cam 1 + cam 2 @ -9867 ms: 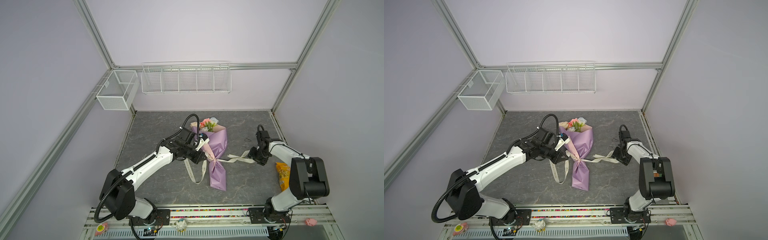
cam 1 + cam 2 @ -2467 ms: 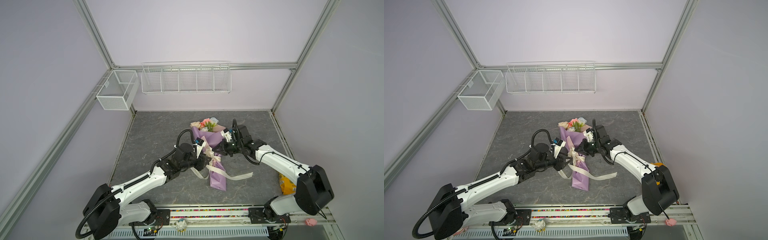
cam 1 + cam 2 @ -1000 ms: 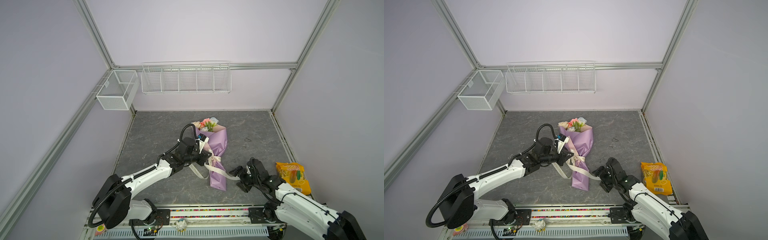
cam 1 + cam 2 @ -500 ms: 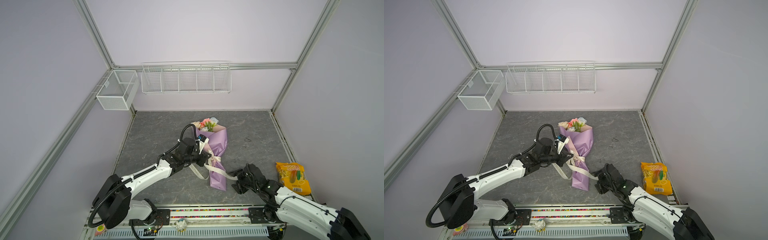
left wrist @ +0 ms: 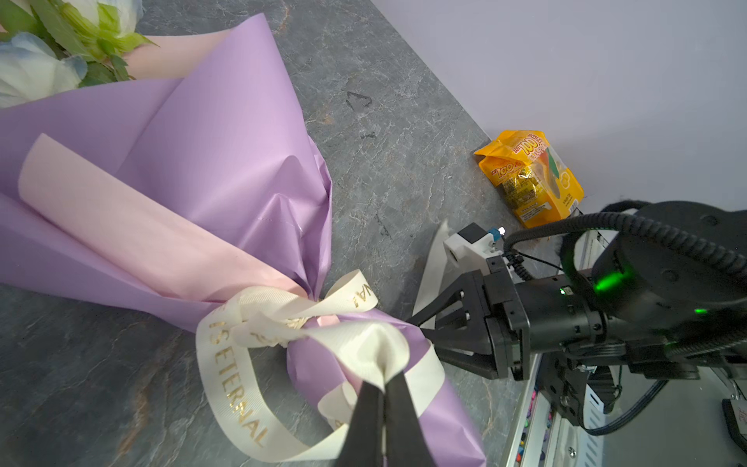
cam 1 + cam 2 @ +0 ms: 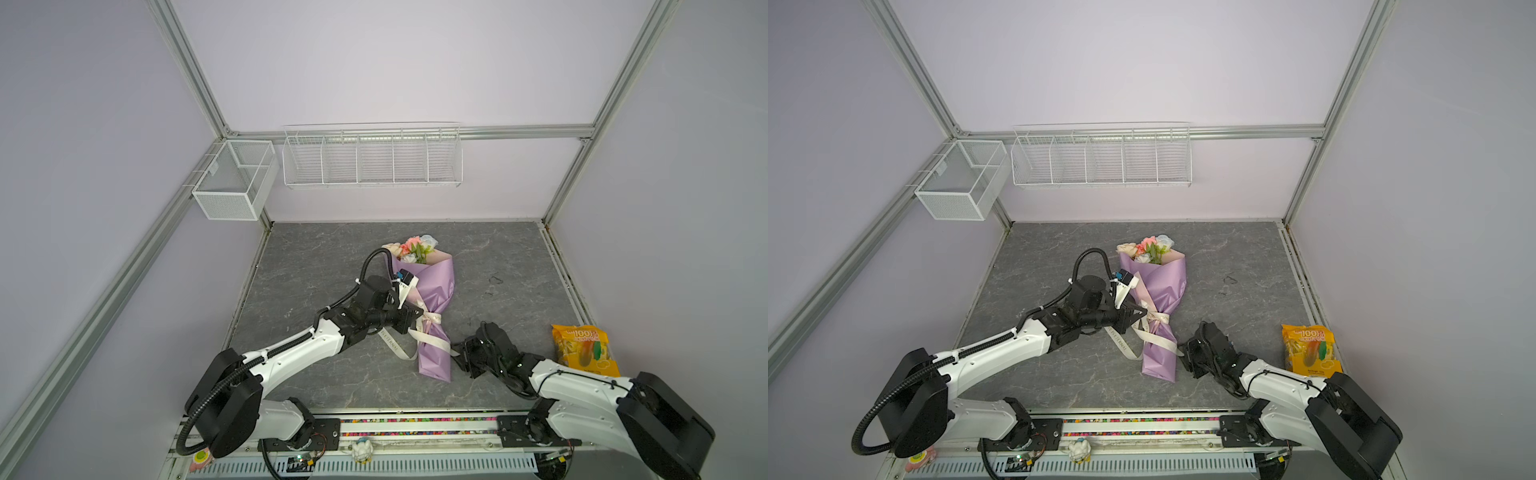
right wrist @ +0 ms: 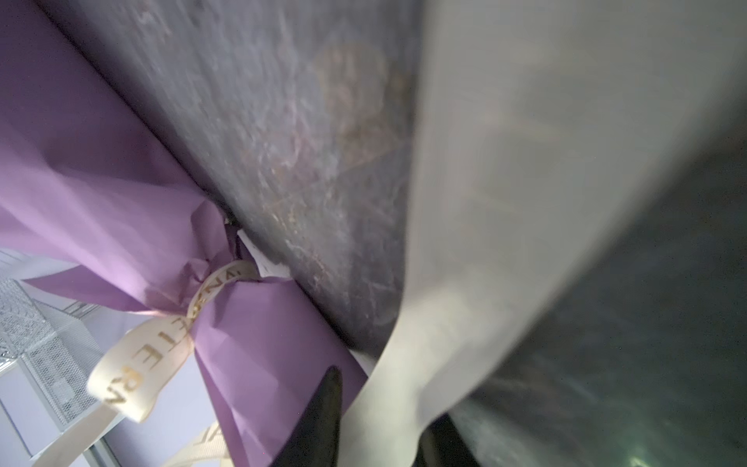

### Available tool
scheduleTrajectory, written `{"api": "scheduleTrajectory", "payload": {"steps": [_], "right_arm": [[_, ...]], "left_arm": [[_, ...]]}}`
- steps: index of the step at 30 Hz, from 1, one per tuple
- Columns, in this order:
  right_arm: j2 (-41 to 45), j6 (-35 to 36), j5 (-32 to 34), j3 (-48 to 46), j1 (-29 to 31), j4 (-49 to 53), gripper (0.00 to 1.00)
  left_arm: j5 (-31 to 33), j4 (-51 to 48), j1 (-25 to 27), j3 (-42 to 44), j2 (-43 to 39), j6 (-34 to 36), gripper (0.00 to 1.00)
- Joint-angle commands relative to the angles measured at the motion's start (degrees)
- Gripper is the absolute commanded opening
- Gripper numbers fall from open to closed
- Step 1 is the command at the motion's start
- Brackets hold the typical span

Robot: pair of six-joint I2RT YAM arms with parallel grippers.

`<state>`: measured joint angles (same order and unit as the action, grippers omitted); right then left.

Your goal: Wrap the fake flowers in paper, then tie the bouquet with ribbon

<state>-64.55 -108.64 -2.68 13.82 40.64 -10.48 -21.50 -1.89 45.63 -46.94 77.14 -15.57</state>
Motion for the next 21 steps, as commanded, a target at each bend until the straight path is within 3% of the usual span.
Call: {"api": "scheduleTrajectory", "payload": {"steps": [1,3,7,10,16,21], "right_arm": [[3.76,-9.74,6.46,2.39,-0.63,8.4,0.17],[8.17,-5.87,9.69,4.75,-1.42,16.99,0.07],[16.77,1.94,14.87,7.55,-4.77,26.11,0.06],[19.3,8.19,11.98,8.84,-9.78,26.91,0.06],[13.27,20.87,2.79,13.98,-17.74,26.51,0.06],[4.32,32.22,-2.95,20.55,-20.49,27.71,0.06]], "left_arm": [[-0.6,-1.15,-0.32,-0.96,0.16,0.42,0.0],[-0.13,-1.61,-0.27,-0.73,-0.19,0.4,0.0],[1.38,-1.56,-0.27,0.32,-0.98,-0.13,0.0],[2.55,-1.36,-0.27,1.2,-1.85,-0.84,0.0],[5.85,-1.6,-0.27,4.7,-4.7,-3.45,0.0],[12.83,-0.31,-0.32,11.16,-9.28,-8.86,0.0]]}}
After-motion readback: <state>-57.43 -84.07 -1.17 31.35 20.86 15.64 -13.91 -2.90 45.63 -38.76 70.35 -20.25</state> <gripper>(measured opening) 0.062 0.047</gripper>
